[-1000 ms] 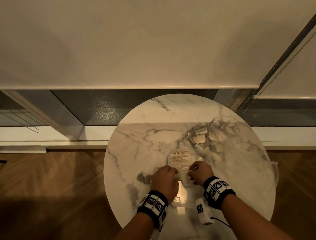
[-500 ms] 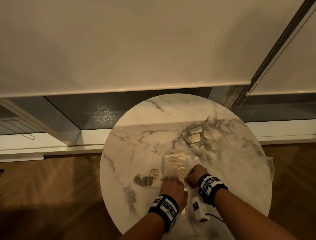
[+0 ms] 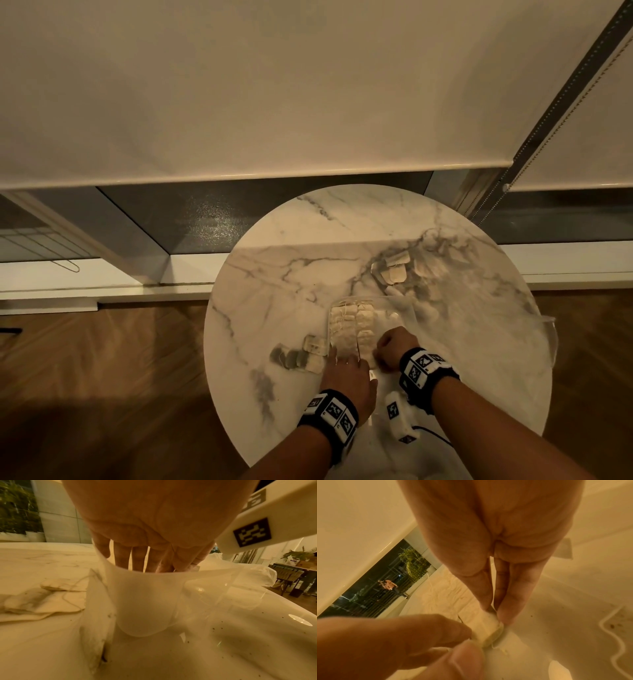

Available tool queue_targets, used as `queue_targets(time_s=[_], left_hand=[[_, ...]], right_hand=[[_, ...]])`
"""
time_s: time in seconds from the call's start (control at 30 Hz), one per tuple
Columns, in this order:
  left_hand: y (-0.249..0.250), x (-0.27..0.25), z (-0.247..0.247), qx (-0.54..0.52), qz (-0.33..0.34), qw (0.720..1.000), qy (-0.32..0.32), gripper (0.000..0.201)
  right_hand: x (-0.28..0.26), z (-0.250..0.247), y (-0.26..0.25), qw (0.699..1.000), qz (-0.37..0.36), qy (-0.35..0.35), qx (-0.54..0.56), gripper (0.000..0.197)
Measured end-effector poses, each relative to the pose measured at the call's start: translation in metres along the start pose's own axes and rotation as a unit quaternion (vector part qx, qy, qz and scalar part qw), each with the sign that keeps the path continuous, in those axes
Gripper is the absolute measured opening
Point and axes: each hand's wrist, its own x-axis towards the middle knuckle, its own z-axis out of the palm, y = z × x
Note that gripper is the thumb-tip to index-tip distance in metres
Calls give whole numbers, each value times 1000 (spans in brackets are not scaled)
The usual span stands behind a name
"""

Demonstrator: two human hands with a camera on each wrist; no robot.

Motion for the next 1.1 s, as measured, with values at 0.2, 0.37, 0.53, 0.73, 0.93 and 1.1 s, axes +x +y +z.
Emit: queue_targets(time_s=[0.2, 0.37, 0.53, 0.73, 0.93, 1.1], left_hand=[[0, -2, -4, 0, -10, 1000, -13, 53], [-2, -5, -7, -30, -3, 1000, -1, 47], [-12, -13, -12, -134, 31, 988, 71, 35], [-43, -35, -10, -335, -10, 913, 231, 20], [-81, -55, 21, -403, -174, 879, 184, 14], [-77, -61, 43, -353, -144, 922, 74, 36]], right_hand=[[-4, -2, -5, 1000, -15, 3, 9, 4], [-10, -4, -6, 1000, -20, 5, 21, 7], [-17, -5, -5, 999, -27, 7, 27, 8], [-35, -12, -6, 996, -31, 33, 82, 3], [-64, -10, -4, 990, -92, 37, 102, 4], [-85, -1, -5, 986, -145, 17, 75, 6]])
